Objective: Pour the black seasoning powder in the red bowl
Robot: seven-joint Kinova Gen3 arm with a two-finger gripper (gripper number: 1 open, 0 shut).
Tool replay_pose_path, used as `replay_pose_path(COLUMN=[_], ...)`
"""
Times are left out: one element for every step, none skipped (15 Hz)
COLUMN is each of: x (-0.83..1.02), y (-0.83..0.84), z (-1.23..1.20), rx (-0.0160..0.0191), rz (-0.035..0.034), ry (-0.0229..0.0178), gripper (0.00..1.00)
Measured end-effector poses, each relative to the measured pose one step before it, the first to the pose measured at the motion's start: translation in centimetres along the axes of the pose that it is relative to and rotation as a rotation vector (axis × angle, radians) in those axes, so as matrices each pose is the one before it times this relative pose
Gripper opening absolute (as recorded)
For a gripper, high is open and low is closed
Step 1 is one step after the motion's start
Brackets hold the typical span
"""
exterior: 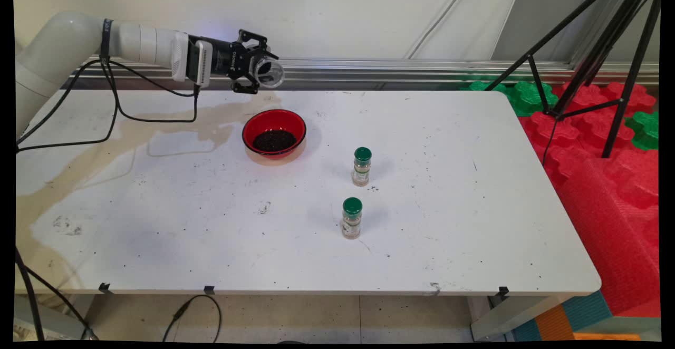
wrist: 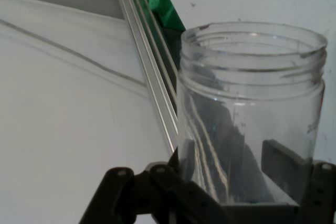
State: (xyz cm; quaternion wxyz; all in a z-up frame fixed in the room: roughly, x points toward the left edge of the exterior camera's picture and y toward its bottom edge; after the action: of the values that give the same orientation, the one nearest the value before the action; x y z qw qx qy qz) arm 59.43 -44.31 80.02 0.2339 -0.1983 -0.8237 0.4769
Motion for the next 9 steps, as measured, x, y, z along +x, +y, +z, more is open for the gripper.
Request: replay_pose_path(x=[0.005, 0.017, 0.037, 0.019, 0.04, 0.032, 0.078, 0.055, 0.051], y=[0.151, 0.165, 0.191, 0.084, 0.111, 0.082, 0.137, 0.098, 0.095], z=[-0.009, -0.029, 0.01, 0.003, 0.005, -0.012, -0.006, 0.003, -0.011], rx=[-0.00333, -0.00355, -0.00463, -0.00198, -0.00217, -0.0015, -0.00287, -0.00181, -0.0019], rz=[0.025, 0.02541, 0.03161, 0.01332, 0.02003, 0.01255, 0.02309, 0.01574, 0.01612], ry=[-0.00894, -0.00813, -0.00914, -0.00396, -0.0055, -0.00364, -0.0052, -0.00333, -0.00328], gripper=[0.0, 0.0, 0.0, 0.0, 0.0, 0.0, 0.0, 0.0, 0.0])
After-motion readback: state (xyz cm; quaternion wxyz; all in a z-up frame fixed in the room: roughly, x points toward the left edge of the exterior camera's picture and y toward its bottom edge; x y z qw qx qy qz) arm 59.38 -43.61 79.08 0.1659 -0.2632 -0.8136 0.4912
